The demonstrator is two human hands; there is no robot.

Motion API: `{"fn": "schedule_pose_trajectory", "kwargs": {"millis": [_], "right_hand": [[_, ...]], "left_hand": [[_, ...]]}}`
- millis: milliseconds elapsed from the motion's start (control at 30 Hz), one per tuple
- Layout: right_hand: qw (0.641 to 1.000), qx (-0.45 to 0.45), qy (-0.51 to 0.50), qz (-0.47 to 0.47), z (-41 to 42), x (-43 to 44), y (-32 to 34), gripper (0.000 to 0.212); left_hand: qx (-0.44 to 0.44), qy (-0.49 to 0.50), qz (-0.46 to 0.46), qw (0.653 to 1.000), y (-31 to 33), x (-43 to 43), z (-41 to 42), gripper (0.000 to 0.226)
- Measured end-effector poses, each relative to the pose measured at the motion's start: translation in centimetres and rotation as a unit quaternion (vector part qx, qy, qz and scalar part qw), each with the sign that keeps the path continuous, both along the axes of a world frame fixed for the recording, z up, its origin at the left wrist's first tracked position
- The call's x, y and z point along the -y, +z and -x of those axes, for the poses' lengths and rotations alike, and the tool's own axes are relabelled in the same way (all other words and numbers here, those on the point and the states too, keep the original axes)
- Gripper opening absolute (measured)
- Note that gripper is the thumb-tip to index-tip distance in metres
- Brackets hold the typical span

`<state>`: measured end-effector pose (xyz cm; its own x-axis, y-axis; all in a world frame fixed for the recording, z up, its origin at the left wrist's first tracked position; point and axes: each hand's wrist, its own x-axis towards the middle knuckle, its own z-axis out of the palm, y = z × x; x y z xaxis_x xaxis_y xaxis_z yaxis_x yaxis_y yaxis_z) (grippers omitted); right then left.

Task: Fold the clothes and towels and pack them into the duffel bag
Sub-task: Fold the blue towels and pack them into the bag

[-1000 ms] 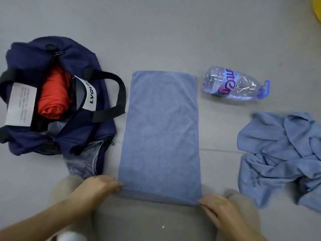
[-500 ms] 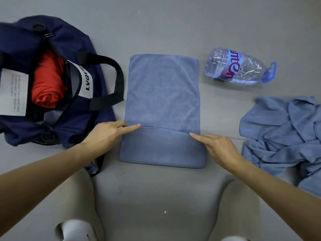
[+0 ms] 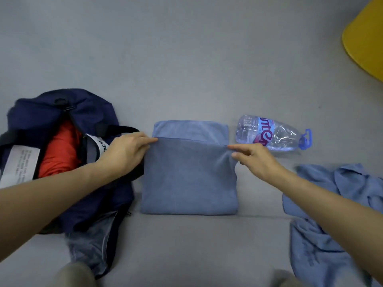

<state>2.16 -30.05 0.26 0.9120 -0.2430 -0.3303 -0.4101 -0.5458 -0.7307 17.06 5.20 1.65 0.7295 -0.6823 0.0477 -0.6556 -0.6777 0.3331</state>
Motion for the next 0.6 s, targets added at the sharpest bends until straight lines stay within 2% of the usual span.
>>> {"fn": "schedule_pose_trajectory", "kwargs": {"millis": [167,400,467,533,600], "right_hand": [[0.998,0.007,-0.017,-0.052,-5.8,0.7,0.7,0.043],[0.999,-0.008,-0.025,0.034,-11.4,0.8,-2.5,0.035],[0.996,-0.031,0.004,0.089,-12.1,0.3,-3.5,0.04],[0.973,-0.067,0.062,0.211,-11.8,-0.7,-4.9,0.059],[0.944,-0.025,0.121,0.305,-10.4,-2.6,-6.3,0.067]], "left_hand": [[-0.023,0.054,-0.021,0.998,-1.6,3.2,-3.7,0.042],[-0.066,0.096,-0.05,0.992,-4.9,5.7,-7.4,0.054],[-0.084,0.091,-0.085,0.989,-6.0,6.0,-7.8,0.063],[-0.069,0.078,-0.136,0.985,-7.4,5.9,-7.0,0.067],[-0.012,0.055,-0.132,0.99,-8.9,5.5,-4.9,0.063]]}}
